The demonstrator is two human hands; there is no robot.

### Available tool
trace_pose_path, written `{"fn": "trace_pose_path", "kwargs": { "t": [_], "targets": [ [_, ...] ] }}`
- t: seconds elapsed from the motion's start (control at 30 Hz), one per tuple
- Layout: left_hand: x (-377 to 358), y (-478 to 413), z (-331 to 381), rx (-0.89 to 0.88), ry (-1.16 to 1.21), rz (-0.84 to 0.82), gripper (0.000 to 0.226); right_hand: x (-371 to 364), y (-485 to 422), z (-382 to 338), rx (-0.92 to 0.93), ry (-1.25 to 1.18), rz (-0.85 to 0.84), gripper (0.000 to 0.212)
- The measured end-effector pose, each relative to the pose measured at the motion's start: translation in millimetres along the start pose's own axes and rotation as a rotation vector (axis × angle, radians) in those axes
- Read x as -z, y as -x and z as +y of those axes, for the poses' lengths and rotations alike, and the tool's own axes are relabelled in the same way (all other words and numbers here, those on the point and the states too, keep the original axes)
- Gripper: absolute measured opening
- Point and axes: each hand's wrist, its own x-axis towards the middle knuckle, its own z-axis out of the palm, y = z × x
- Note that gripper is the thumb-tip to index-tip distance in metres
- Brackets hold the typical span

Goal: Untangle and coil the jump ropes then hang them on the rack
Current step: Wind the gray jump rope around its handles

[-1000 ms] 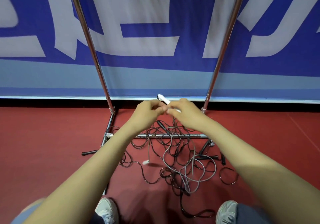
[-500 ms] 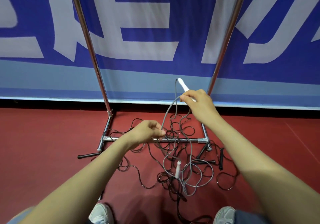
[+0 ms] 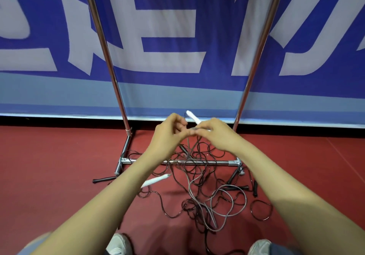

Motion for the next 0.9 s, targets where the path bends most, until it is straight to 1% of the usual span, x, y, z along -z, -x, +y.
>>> {"fn": "trace_pose_path", "kwargs": {
  "t": [0.03, 0.1, 0.13, 0.2, 0.27, 0.33, 0.37, 0.4, 0.43, 0.47, 0.5, 0.53, 0.57, 0.63, 0.73, 0.8, 0.87, 0.9],
  "targets": [
    [2, -2, -5, 0.021, 0.01, -0.035, 0.02, 2, -1, -2, 0.01, -0.114, 0.033, 0.016],
    [5, -4, -25, 0.049, -0.149, -0.171, 0.018, 10, 0, -8, 0.014, -0.379, 0.066, 0.02],
    [6, -3, -37, 0.071, -0.241, -0.251, 0.018, 13, 0, -9, 0.008, -0.472, 0.073, 0.021],
    [5, -1, -60, 0.129, -0.351, -0.371, 0.014, 19, 0, -8, -0.016, -0.554, 0.095, 0.02],
    [3, 0, -75, 0.172, -0.373, -0.381, 0.014, 21, -1, -3, -0.039, -0.556, 0.125, 0.02],
    [1, -2, -80, 0.211, -0.344, -0.321, 0.013, 23, -4, 3, -0.073, -0.59, 0.179, 0.019],
    [0, -4, -79, 0.234, -0.29, -0.268, 0.014, 25, -6, 5, -0.091, -0.577, 0.215, 0.017],
    [0, -6, -77, 0.265, -0.207, -0.201, 0.014, 28, -7, 7, -0.107, -0.482, 0.254, 0.012],
    [0, -8, -74, 0.292, -0.102, -0.124, 0.014, 30, -7, 8, -0.139, -0.301, 0.275, 0.013],
    [-1, -9, -68, 0.304, -0.021, -0.059, 0.013, 32, -6, 11, -0.189, -0.085, 0.258, 0.034],
    [-1, -11, -63, 0.287, -0.003, -0.011, 0.01, 34, -4, 14, -0.248, 0.085, 0.204, 0.058],
    [-2, -11, -56, 0.249, -0.065, 0.008, 0.005, 34, -1, 17, -0.282, 0.185, 0.137, 0.075],
    [-3, -12, -49, 0.207, -0.133, 0.0, 0.002, 33, 3, 17, -0.283, 0.23, 0.086, 0.082],
    [-7, -11, -36, 0.128, -0.2, -0.043, 0.009, 27, 4, 18, -0.224, 0.25, 0.003, 0.075],
    [-11, -9, -22, 0.035, -0.278, -0.105, 0.012, 12, 1, 17, -0.133, 0.272, -0.076, 0.062],
    [-11, -8, -16, -0.024, -0.339, -0.123, 0.013, 2, -2, 15, -0.065, 0.272, -0.083, 0.043],
    [-10, -6, -13, -0.026, -0.293, -0.128, 0.014, -3, -4, 15, -0.03, 0.281, -0.057, 0.019],
    [-10, -5, -13, -0.014, -0.25, -0.123, 0.015, -3, -6, 15, -0.019, 0.279, -0.037, 0.015]
  ]
}}
